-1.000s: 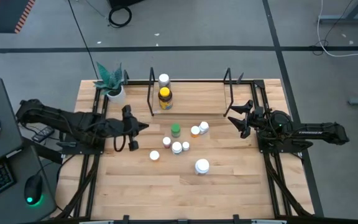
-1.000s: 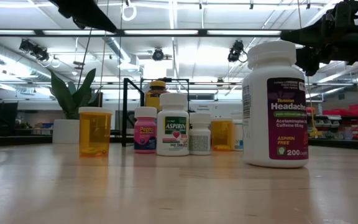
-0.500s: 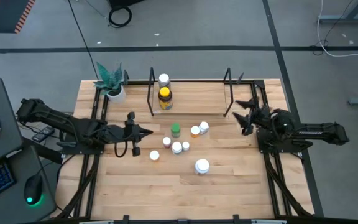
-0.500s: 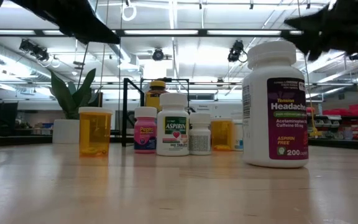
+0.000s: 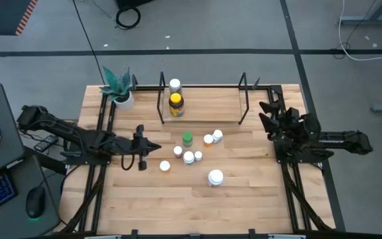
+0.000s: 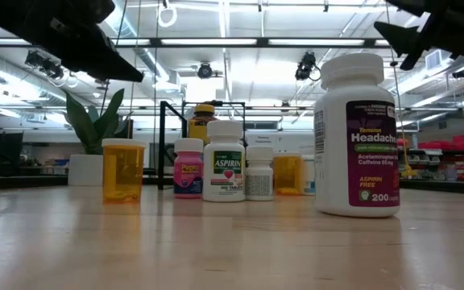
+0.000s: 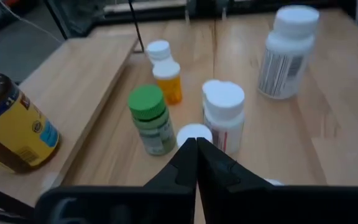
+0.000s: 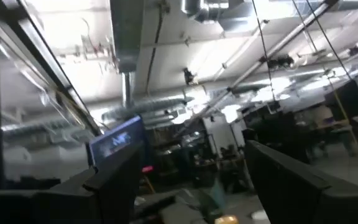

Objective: Pick and place medicine bottles onto shelf by color
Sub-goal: Put the white and red medicine bottle on the shelf

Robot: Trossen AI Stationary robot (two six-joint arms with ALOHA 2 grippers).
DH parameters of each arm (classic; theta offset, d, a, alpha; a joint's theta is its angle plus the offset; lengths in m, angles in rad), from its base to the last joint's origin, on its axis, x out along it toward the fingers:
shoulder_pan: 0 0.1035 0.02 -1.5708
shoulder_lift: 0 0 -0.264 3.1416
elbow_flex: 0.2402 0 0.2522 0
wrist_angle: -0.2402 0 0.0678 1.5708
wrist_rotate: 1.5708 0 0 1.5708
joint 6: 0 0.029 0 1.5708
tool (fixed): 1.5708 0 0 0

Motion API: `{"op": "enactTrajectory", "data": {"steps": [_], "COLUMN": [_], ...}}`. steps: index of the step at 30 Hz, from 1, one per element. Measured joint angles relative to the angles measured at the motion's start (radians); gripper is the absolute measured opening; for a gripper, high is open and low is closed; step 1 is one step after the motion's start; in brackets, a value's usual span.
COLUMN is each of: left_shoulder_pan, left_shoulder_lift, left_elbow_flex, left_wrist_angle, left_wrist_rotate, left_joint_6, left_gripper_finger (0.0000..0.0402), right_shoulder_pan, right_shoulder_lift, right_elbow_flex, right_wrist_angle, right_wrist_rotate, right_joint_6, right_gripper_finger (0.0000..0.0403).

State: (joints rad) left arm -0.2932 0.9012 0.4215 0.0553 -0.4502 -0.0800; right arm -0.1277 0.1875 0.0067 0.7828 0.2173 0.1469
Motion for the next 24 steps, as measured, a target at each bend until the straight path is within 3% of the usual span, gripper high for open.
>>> {"op": "enactTrajectory", "data": {"steps": [3,8,16,21,24], "left_shoulder_pan": [0.012,0.064,0.076,0.076,0.076], "left_shoulder_lift": [-0.057,-0.171,-0.262,-0.261,-0.261], "left_elbow_flex": [-0.041,-0.103,-0.215,-0.222,-0.222], "left_wrist_angle": [0.030,0.050,0.239,0.247,0.248], "left_wrist_rotate": [0.000,-0.001,-0.001,0.000,0.000], "left_joint_6": [0.034,0.046,0.021,-0.024,-0.045], "left_gripper_finger": [0.0004,0.0012,0.0012,0.0010,0.0018], "right_shoulder_pan": [-0.013,-0.019,-0.016,-0.011,0.002], "right_shoulder_lift": [0.020,0.116,0.298,0.403,0.460], "right_elbow_flex": [0.013,0.117,0.226,0.288,0.329], "right_wrist_angle": [-0.064,-0.321,-0.332,-0.388,-0.463], "right_wrist_rotate": [-0.017,-0.068,-0.160,-0.275,-0.290], "right_joint_6": [0.058,0.059,0.067,0.072,0.072], "right_gripper_finger": [0.0288,0.0288,0.0288,0.0288,0.0288]}}
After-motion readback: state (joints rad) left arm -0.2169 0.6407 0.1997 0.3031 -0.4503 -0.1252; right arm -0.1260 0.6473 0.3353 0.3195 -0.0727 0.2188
